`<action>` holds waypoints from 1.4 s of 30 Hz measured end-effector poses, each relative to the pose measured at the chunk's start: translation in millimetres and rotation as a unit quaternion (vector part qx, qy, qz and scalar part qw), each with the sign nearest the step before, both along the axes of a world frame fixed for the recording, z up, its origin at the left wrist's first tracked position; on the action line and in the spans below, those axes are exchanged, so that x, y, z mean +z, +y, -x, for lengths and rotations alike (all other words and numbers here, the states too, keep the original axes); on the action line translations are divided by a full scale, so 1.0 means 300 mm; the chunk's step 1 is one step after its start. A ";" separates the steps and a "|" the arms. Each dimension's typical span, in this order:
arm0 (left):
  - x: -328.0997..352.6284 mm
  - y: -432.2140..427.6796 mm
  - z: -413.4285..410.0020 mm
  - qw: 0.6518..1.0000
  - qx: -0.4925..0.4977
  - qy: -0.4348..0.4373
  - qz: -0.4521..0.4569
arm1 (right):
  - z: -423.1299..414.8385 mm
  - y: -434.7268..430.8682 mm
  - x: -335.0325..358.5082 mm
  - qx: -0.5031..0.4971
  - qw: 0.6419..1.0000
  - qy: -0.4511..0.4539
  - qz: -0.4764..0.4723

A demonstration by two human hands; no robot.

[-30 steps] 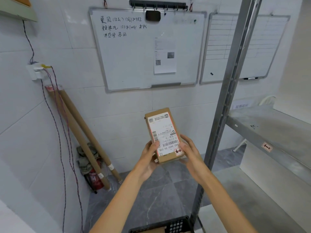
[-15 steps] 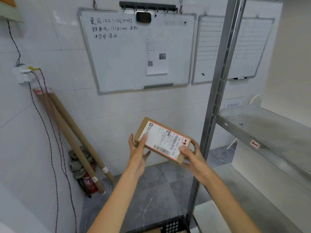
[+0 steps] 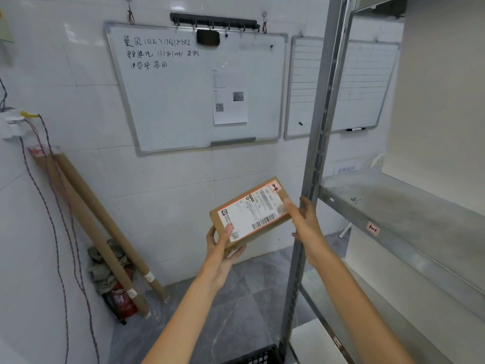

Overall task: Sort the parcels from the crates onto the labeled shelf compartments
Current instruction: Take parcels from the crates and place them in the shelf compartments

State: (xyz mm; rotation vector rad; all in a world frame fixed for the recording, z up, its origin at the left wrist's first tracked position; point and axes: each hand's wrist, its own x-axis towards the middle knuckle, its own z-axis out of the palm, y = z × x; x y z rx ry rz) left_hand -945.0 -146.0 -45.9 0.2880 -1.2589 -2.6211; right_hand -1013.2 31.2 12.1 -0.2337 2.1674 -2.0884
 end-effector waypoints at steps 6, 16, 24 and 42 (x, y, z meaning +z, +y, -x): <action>0.009 0.107 0.026 0.994 -0.082 0.033 0.061 | 0.024 -0.022 0.015 0.099 0.992 -0.056 0.060; 0.200 0.037 0.161 0.940 -0.098 0.126 0.300 | 0.030 0.067 0.168 -0.029 0.996 0.071 0.038; 0.311 0.242 0.205 0.897 -0.218 0.232 0.307 | -0.159 0.229 0.239 -0.215 0.966 0.136 0.032; 0.517 0.980 -0.618 0.687 -0.620 0.372 0.074 | -1.417 0.587 0.448 -0.602 0.756 0.227 -0.119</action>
